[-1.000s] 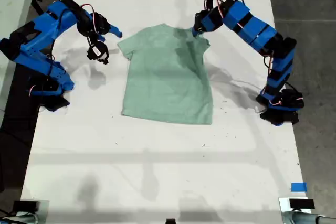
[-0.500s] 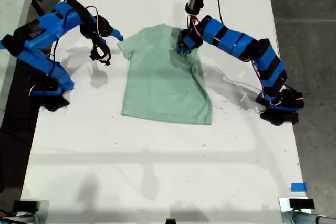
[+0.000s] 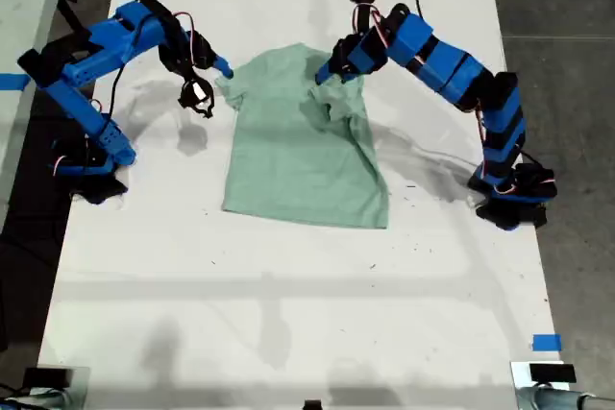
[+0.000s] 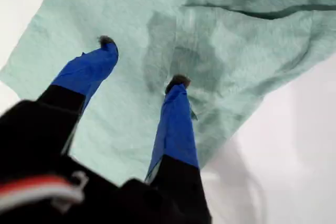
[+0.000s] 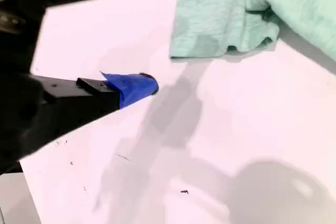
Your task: Fold t-shirt
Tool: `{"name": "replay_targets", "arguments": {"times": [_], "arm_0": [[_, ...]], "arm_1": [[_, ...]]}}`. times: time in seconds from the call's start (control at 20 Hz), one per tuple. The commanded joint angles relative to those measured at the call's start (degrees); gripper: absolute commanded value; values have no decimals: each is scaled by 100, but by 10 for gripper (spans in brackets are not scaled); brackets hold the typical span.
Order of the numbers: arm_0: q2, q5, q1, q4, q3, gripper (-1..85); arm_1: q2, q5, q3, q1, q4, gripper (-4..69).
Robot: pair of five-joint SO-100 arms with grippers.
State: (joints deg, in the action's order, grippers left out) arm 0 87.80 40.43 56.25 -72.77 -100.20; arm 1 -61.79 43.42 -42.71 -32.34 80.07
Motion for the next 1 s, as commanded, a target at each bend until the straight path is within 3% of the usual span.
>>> {"name": "replay_targets", "arguments": {"times": [0.0,0.15,0.35,0.6,0.7,0.95], "arm_0": [[-439,-62,-114,44,659,308],[-1468,-123,-185,-44,1503,306],[-3129,-290,-9,-800,3146,290],[-4729,-255,387,-2136,5150,82],[-4764,-202,501,-2162,5282,0],[-3647,-272,299,-2312,5124,-1]], "arm_1": [[-993,167,105,-53,369,217],[-1600,176,-264,18,668,199],[-2602,18,-1239,237,721,176],[-3929,-202,-2443,360,598,158],[-4403,-255,-2971,343,439,81],[-5133,-299,-3999,229,185,49]]}}
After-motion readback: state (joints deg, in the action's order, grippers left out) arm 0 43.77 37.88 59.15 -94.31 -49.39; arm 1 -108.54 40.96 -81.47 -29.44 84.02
